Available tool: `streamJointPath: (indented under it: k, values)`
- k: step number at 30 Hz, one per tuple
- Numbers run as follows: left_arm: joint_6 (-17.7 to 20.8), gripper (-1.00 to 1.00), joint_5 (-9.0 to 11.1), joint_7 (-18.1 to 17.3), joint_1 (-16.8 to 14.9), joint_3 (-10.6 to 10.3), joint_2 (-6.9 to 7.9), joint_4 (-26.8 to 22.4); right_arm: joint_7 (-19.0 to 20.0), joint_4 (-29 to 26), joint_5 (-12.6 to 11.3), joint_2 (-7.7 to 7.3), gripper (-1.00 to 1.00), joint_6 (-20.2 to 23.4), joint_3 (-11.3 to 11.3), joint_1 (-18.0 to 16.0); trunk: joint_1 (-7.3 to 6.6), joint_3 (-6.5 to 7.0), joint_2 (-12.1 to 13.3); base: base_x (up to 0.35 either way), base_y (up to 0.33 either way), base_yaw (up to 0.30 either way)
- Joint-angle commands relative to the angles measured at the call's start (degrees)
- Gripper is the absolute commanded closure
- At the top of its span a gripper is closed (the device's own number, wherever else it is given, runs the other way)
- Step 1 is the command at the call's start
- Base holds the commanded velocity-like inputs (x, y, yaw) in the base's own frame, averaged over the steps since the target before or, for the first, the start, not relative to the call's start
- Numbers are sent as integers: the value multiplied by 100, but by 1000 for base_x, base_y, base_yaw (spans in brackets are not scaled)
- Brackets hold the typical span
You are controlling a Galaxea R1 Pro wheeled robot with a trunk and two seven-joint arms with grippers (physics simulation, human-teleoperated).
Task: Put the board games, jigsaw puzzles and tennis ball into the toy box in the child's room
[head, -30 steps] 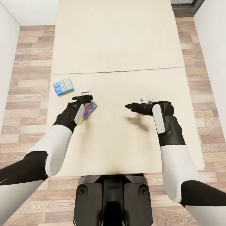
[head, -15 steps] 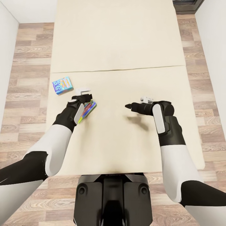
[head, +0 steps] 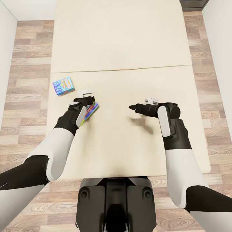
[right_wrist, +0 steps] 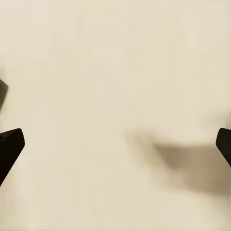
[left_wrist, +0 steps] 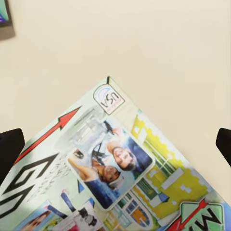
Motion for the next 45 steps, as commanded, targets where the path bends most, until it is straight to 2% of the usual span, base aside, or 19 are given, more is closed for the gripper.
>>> streamJointPath:
  k: [1,24,33,45]
  values:
    - [30,-100,7,7,-1,18,-4,-9,24,-5,13,5,-100,27,-14,-3,2,-6,-6,0,0,0]
    - [-41,-100,-12,7,-1,11,8,-18,24,-17,13,5,-100,27,-11,-2,2,-82,-6,0,0,2]
    - [-143,-100,-259,7,-3,23,3,-18,24,-18,13,5,-100,27,-11,-1,2,-83,-6,0,0,0]
    - [-154,-100,-324,7,-1,26,-6,-18,24,-18,13,5,-100,27,-11,6,2,-83,-6,0,0,0]
